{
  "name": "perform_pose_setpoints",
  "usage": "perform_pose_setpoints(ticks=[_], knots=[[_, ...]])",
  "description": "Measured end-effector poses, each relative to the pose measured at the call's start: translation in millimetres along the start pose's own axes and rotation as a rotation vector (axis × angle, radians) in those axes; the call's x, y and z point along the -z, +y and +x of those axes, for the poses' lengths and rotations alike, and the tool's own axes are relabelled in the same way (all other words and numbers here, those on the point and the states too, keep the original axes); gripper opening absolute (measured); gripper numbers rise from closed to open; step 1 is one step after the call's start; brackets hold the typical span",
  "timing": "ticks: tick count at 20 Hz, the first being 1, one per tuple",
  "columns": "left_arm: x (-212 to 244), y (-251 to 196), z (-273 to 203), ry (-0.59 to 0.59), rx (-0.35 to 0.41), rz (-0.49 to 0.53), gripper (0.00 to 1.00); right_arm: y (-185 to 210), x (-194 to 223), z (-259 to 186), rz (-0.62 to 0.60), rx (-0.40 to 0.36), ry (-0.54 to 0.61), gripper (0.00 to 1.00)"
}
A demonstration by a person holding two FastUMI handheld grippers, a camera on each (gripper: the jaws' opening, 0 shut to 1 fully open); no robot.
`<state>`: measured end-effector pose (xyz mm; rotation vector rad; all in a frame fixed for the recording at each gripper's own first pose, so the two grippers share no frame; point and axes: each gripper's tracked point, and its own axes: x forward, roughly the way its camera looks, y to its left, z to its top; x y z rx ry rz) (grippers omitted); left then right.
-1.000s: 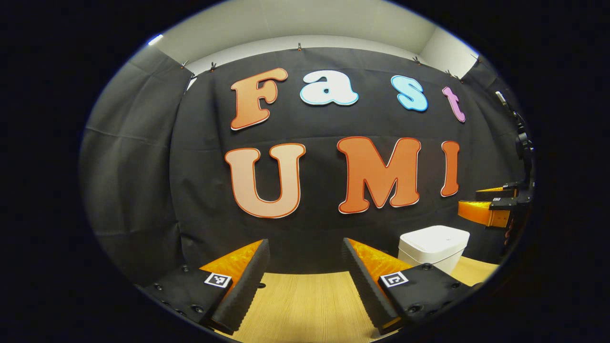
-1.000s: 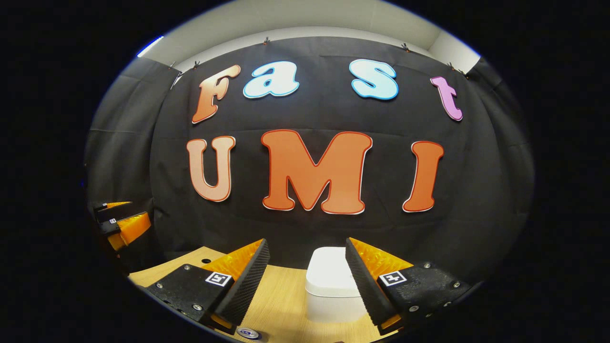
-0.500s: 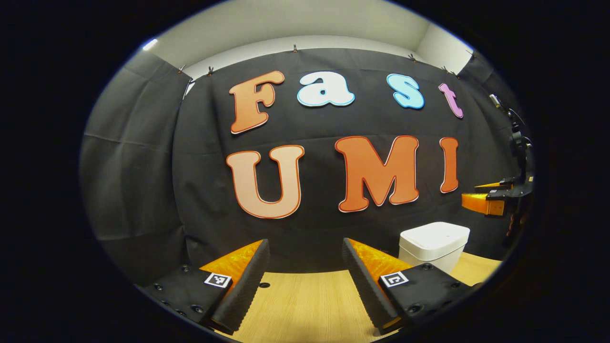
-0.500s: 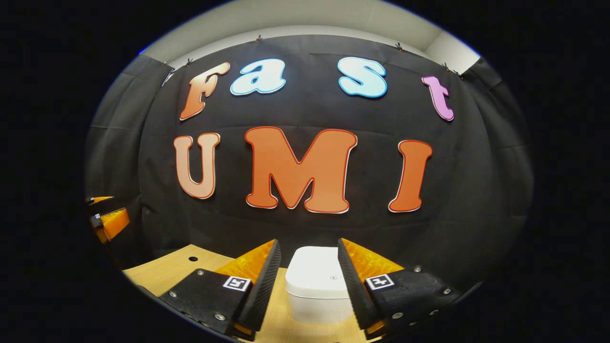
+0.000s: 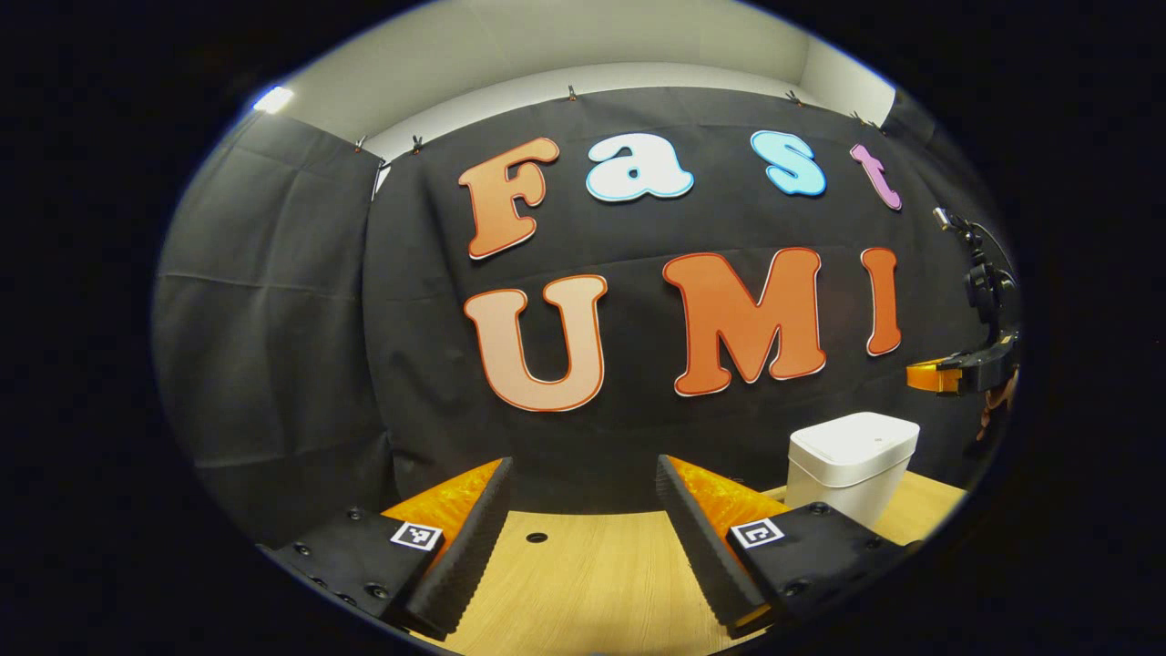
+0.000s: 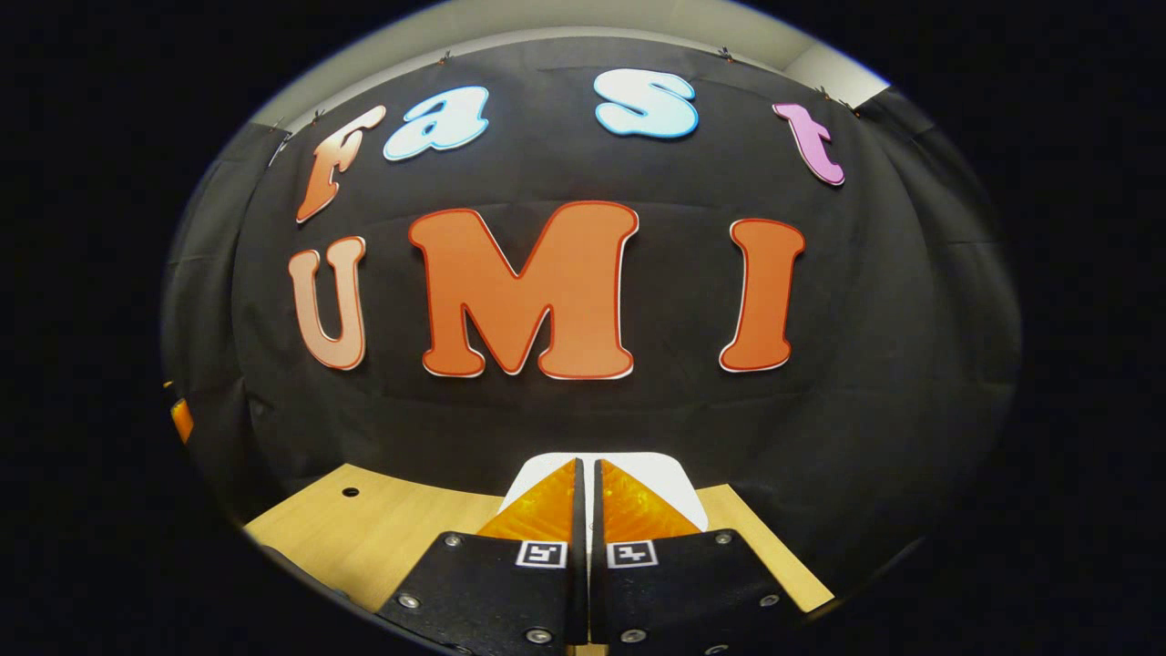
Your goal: Press the lid of the desktop garbage bin to open it, pick up the crumpled paper on the desktop and throw it into the bin, then pick up the pop can on the desktop and drop it into the bin, and finally close the garbage bin lid.
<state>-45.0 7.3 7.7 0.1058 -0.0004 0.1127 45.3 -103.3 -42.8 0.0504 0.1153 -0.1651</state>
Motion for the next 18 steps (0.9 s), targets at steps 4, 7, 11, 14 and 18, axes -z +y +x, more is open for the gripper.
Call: perform_pose_setpoints(ticks=[4,7,11,14,18], knots=[[2,4,-7,0.014,-0.044,0.018,1.0,-4,17,17,-0.001,-0.023,0.041,0.01],[7,2,-10,0.037,-0.067,0.027,1.0,-7,39,31,0.004,-0.026,0.094,0.01],[12,5,-16,0.063,-0.104,0.045,1.0,0,61,46,-0.002,-0.066,0.146,0.01],[13,8,-18,0.076,-0.129,0.057,1.0,4,76,54,-0.009,-0.094,0.18,0.01],[11,9,-20,0.084,-0.146,0.077,1.0,4,91,60,-0.017,-0.109,0.208,0.01]])
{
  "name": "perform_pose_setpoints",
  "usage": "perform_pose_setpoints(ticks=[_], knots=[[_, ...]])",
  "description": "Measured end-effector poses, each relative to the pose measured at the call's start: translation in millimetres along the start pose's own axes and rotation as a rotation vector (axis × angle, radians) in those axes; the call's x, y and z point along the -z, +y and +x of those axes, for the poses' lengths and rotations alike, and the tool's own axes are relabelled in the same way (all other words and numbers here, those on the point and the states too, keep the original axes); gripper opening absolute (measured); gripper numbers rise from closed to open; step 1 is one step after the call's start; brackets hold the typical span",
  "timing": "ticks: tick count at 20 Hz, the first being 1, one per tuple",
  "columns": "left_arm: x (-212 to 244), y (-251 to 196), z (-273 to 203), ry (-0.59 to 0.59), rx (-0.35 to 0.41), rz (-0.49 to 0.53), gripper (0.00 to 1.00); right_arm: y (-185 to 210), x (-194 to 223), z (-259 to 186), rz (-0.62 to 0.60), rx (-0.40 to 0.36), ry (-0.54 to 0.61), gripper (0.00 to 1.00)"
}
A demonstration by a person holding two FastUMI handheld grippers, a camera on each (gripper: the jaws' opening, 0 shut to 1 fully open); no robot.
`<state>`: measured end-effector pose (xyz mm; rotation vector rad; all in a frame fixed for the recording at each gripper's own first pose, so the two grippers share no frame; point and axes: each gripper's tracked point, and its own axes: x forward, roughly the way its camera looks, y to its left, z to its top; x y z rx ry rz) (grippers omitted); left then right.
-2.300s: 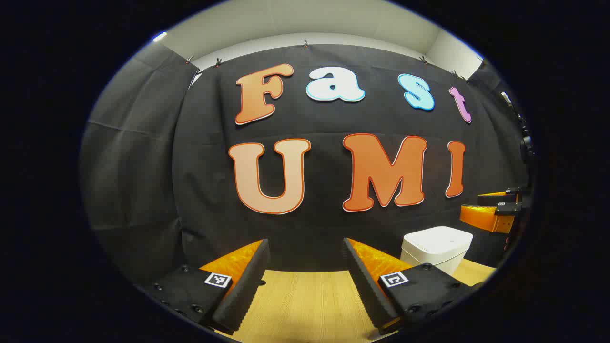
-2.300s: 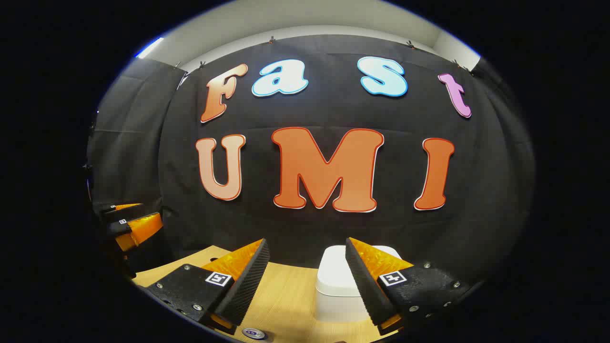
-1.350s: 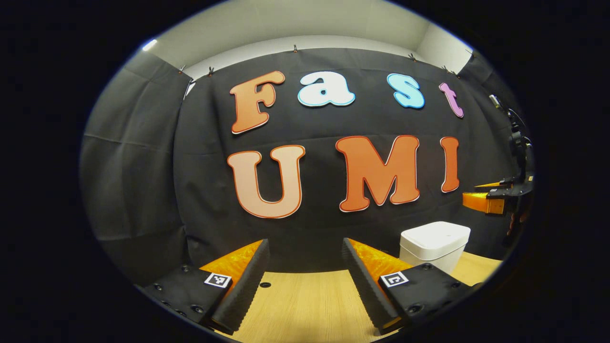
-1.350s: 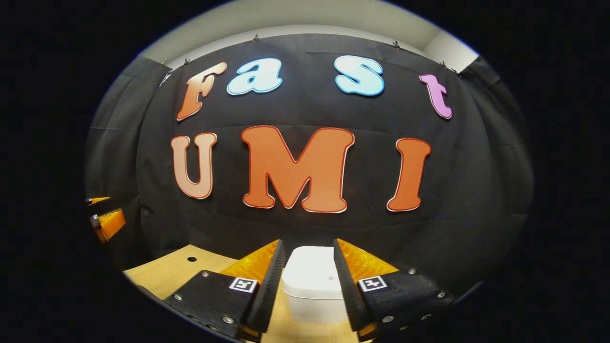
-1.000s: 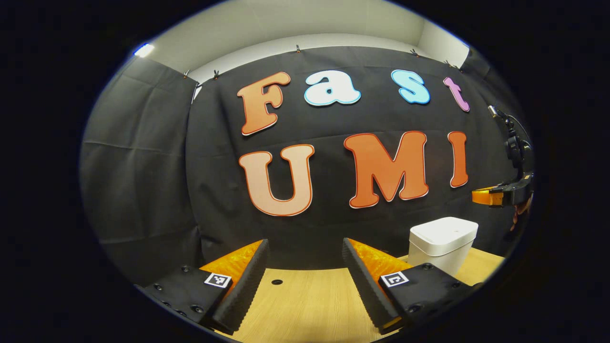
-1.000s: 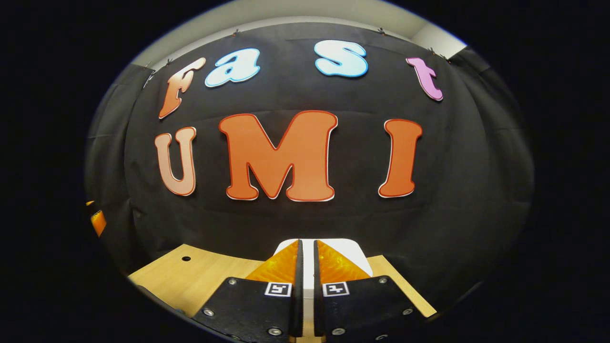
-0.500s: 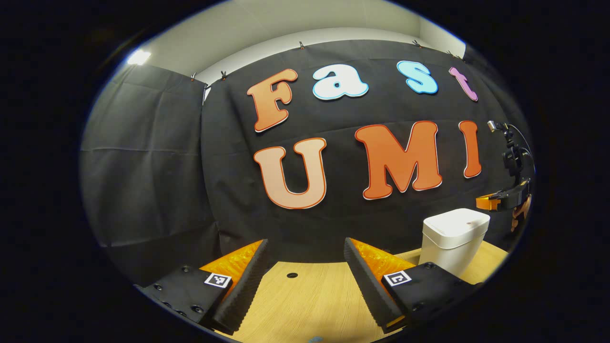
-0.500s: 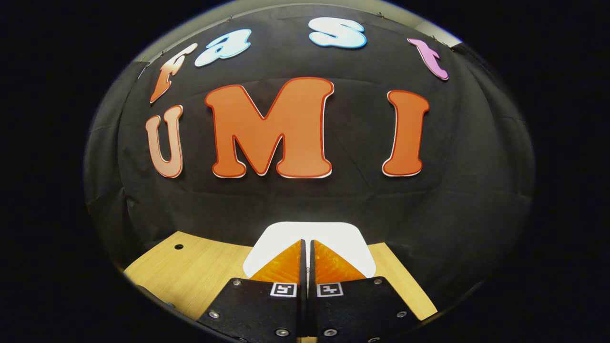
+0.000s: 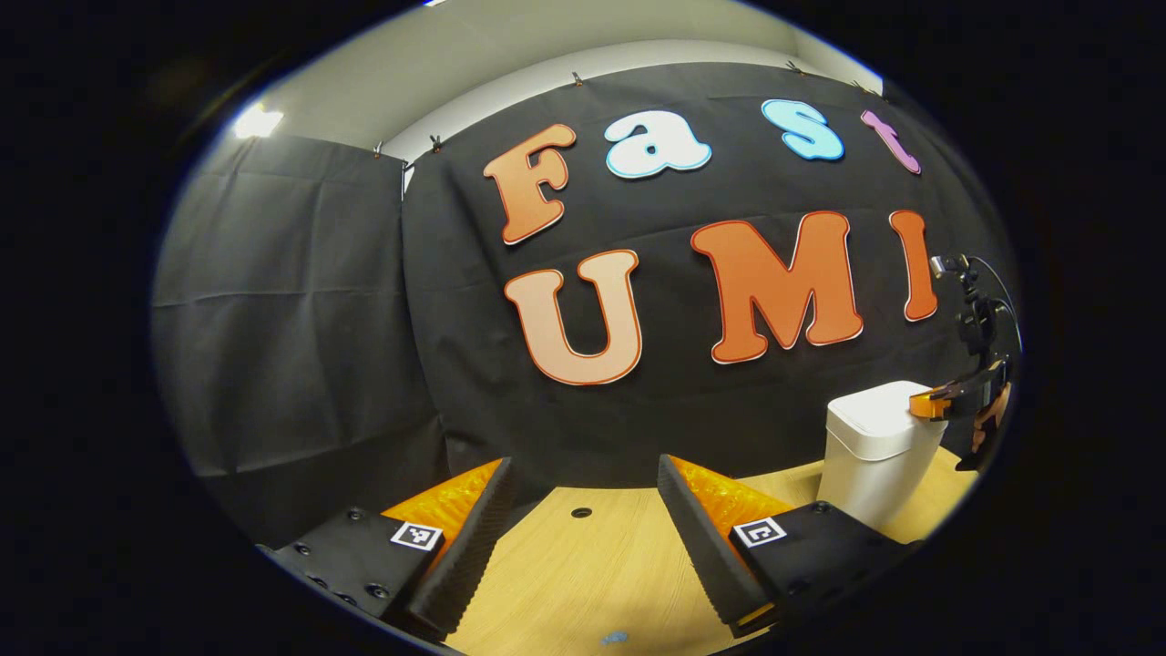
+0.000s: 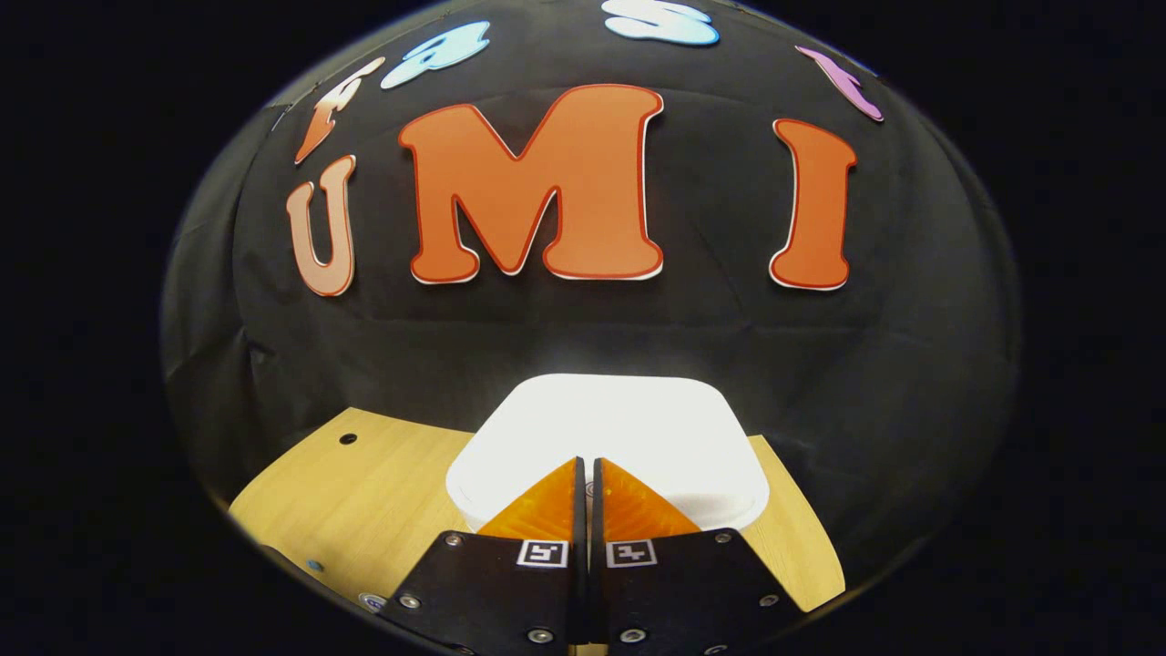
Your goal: Press the lid of the desktop garbage bin to open it, pick up the crumpled paper on the desktop and throw it into the bin, then pick up the pop can on the desktop and drop it into the bin, and finally close the garbage bin lid.
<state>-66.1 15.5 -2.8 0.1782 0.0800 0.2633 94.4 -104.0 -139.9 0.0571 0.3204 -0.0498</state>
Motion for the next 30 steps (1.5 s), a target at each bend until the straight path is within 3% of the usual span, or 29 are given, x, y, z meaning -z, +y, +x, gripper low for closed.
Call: perform_pose_setpoints(ticks=[3,6,13,23,30], knots=[[0,-2,-2,0.008,-0.001,0.0,0.96,1,0,5,-0.008,-0.016,0.01,0.01],[5,-16,-12,0.017,0.011,-0.005,1.0,2,4,6,-0.012,-0.028,0.059,0.01],[18,-28,-23,0.054,0.015,-0.023,1.0,0,-6,2,-0.01,-0.076,0.015,0.01],[27,-13,10,0.042,0.08,-0.061,1.0,0,-56,-31,-0.066,-0.017,-0.162,0.01],[51,-5,42,0.075,0.17,-0.082,1.0,22,-56,-53,-0.104,0.007,-0.188,0.03]])
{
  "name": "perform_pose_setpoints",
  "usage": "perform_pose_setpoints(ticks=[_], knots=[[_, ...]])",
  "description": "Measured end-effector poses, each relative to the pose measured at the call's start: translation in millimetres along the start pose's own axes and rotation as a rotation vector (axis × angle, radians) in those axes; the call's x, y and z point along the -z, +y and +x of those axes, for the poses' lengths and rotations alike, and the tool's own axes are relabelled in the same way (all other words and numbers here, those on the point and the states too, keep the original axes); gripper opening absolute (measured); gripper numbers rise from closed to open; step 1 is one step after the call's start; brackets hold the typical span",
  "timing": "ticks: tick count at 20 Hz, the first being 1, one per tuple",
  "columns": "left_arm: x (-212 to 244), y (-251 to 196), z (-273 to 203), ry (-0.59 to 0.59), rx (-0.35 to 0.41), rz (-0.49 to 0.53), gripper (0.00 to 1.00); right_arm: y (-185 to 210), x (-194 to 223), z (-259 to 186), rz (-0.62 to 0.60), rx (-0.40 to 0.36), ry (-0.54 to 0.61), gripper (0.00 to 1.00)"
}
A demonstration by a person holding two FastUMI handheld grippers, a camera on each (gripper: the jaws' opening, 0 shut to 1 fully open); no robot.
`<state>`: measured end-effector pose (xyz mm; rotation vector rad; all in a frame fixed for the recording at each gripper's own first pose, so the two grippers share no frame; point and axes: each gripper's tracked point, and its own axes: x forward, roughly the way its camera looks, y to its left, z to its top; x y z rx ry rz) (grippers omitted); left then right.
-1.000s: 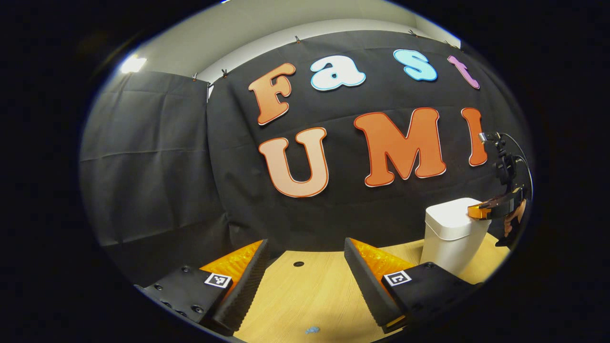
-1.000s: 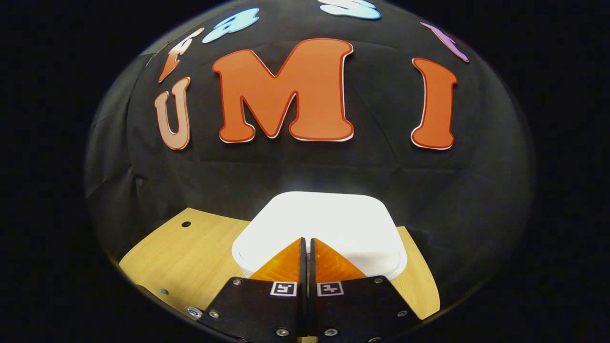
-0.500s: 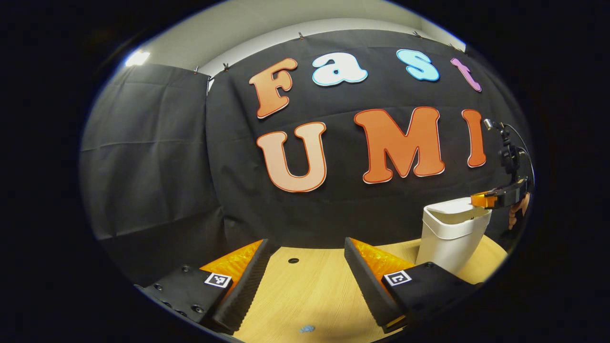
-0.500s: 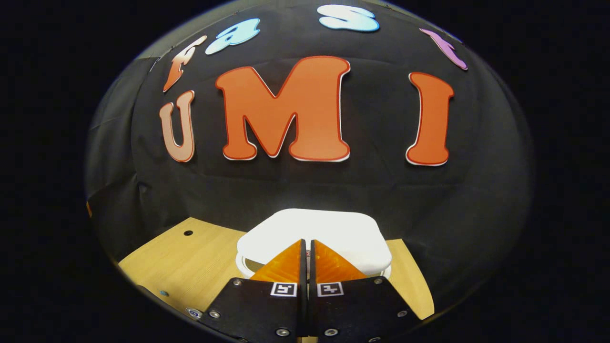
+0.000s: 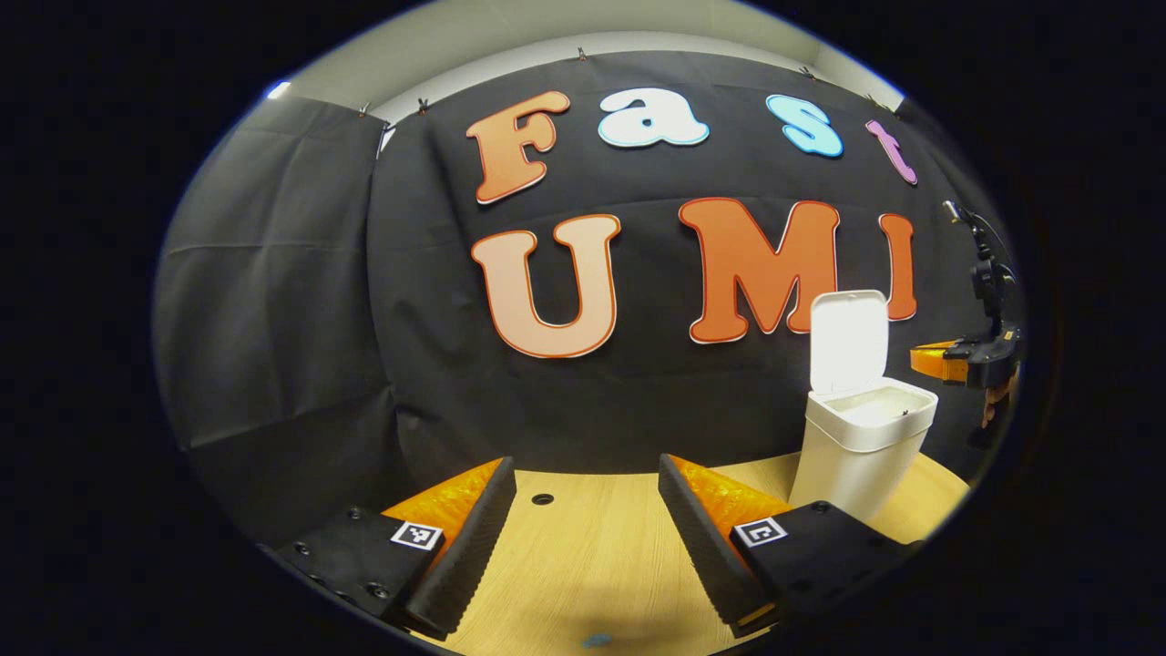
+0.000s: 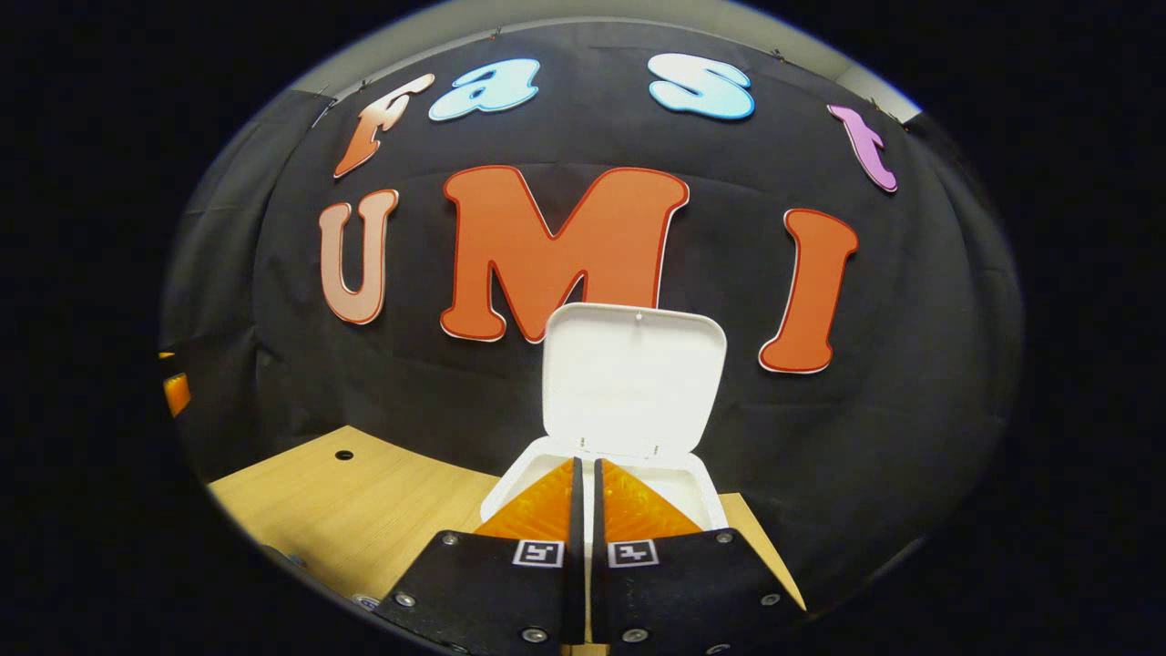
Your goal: Press the lid of the desktop garbage bin to open it, pick up the crumpled paper on the desktop and throw it into the bin, then pick up the pop can on the desktop and drop it into the bin, and finally close the garbage bin lid.
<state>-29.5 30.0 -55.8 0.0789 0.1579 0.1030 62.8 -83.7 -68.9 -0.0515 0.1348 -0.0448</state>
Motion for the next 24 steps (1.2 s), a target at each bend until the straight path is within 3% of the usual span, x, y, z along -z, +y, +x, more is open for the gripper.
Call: perform_pose_setpoints(ticks=[2,7,11,13,17,24], knots=[[14,2,7,0.029,0.027,0.005,1.0,12,6,-7,0.003,-0.014,0.01,0.11],[56,-3,18,0.098,0.094,0.042,1.0,42,34,-26,0.005,-0.049,0.066,0.46],[98,-12,22,0.173,0.157,0.071,1.0,63,55,-38,0.02,-0.071,0.116,0.64],[120,-15,19,0.216,0.187,0.076,1.0,72,65,-46,0.024,-0.082,0.14,0.78],[168,-23,11,0.307,0.238,0.1,1.0,88,88,-58,0.019,-0.106,0.187,0.87],[261,-26,-14,0.546,0.286,0.076,1.0,130,141,-87,0.053,-0.184,0.317,0.92]])
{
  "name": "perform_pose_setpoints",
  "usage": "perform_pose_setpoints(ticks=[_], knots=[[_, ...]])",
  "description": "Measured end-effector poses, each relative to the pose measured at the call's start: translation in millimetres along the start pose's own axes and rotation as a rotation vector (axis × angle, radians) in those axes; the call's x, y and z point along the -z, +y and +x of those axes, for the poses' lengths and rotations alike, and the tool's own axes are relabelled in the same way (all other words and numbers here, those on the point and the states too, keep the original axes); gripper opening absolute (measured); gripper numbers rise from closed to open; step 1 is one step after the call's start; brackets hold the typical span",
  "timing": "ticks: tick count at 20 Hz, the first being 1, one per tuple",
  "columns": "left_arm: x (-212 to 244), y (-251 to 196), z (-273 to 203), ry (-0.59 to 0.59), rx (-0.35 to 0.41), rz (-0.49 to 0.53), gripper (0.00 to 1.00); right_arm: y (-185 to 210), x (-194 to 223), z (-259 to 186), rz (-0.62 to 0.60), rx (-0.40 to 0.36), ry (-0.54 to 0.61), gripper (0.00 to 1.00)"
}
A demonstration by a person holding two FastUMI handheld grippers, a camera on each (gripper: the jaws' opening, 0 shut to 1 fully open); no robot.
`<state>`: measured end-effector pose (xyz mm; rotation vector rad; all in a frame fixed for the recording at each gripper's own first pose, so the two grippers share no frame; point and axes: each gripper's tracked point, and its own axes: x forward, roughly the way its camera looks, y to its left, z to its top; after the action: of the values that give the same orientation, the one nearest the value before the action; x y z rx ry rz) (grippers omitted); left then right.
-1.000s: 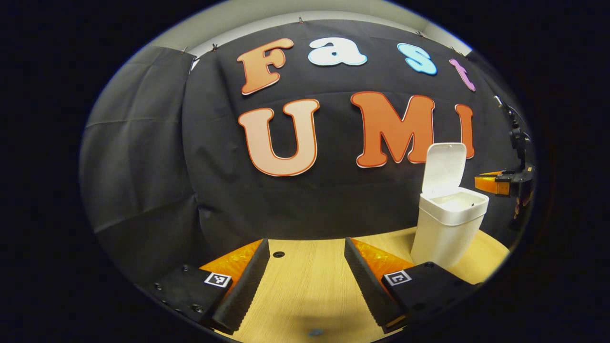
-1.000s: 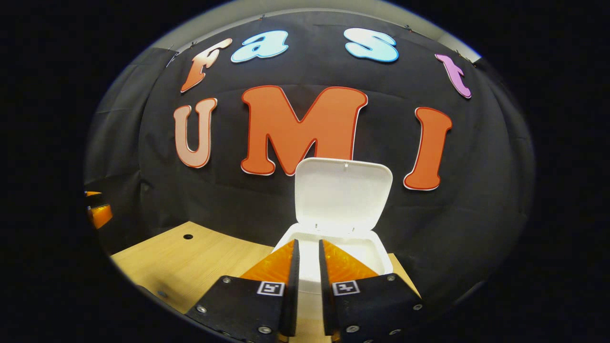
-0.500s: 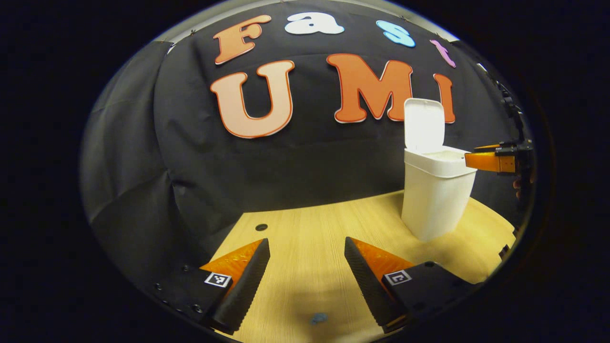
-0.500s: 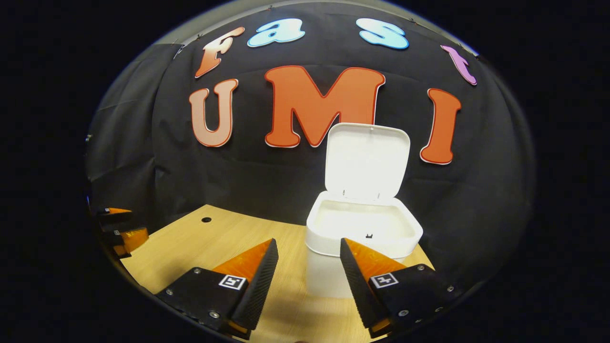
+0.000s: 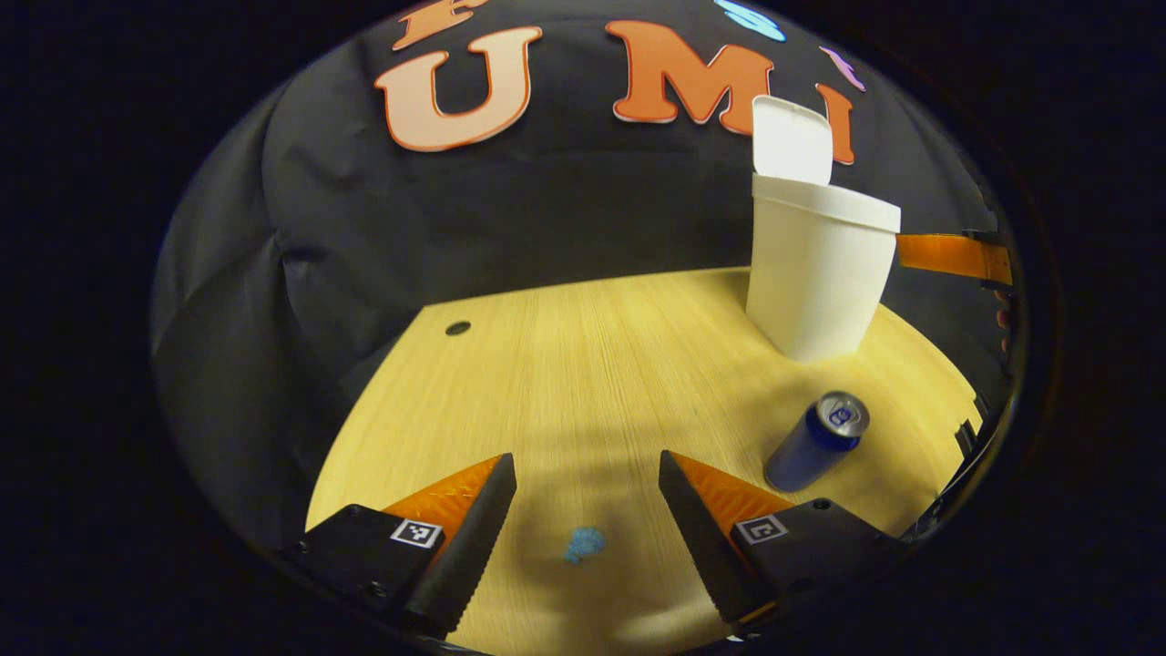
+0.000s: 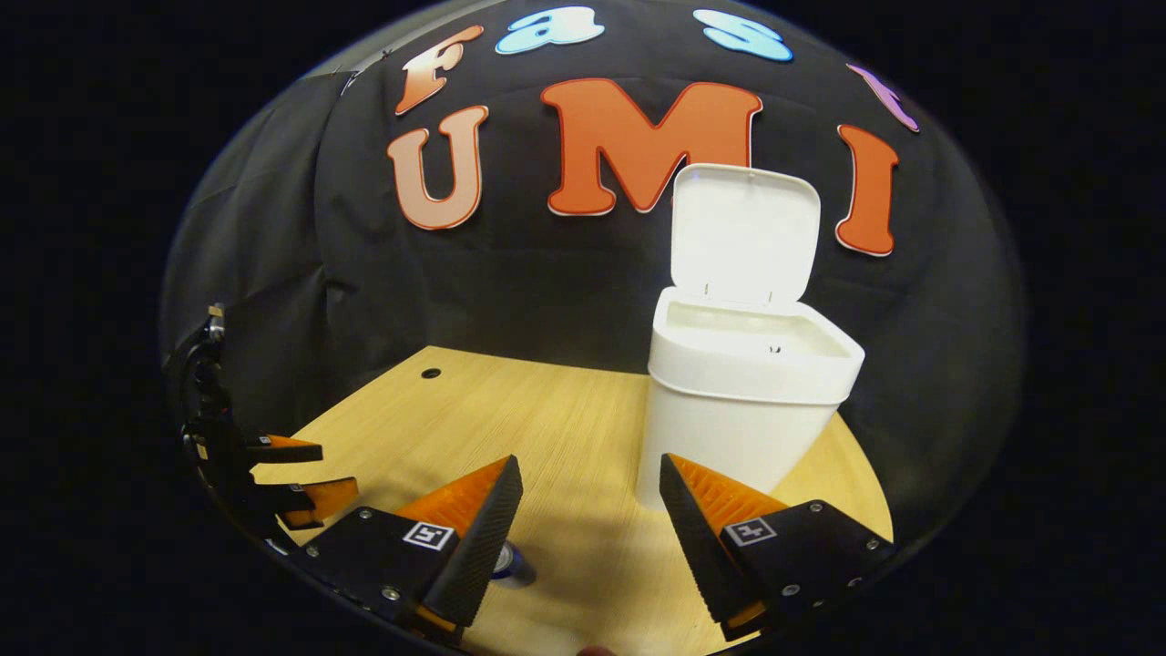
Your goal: Press the lid of the desktop garbage bin to open it, pick up the crumpled paper on the desktop and throw it into the bin, then pick up the pop can on the desktop and drop it into the bin, and finally close the garbage bin lid.
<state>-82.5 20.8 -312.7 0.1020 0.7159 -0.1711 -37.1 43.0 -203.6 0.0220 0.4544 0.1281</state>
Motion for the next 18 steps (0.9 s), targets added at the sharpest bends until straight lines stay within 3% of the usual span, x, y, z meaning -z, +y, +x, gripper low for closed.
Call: perform_pose_setpoints(ticks=[1,5,9,14,15,16,18], knots=[[12,-2,3,0.028,0.008,-0.006,0.96,5,7,-1,-0.001,-0.007,0.015,0.94],[51,1,20,0.129,0.004,-0.03,1.0,13,27,-5,-0.007,-0.016,0.057,0.94],[60,6,35,0.17,0.001,-0.011,0.97,15,37,-7,0.004,-0.01,0.086,0.94],[40,4,53,0.176,0.046,-0.033,0.72,19,44,-6,-0.01,-0.005,0.117,0.94],[31,5,58,0.179,0.046,-0.038,0.65,18,46,-5,-0.013,-0.005,0.124,0.94],[16,6,61,0.169,0.052,-0.039,0.49,20,47,-5,-0.015,-0.006,0.132,0.94],[-13,12,68,0.164,0.047,-0.029,0.43,20,53,-4,-0.024,-0.009,0.149,0.94]])
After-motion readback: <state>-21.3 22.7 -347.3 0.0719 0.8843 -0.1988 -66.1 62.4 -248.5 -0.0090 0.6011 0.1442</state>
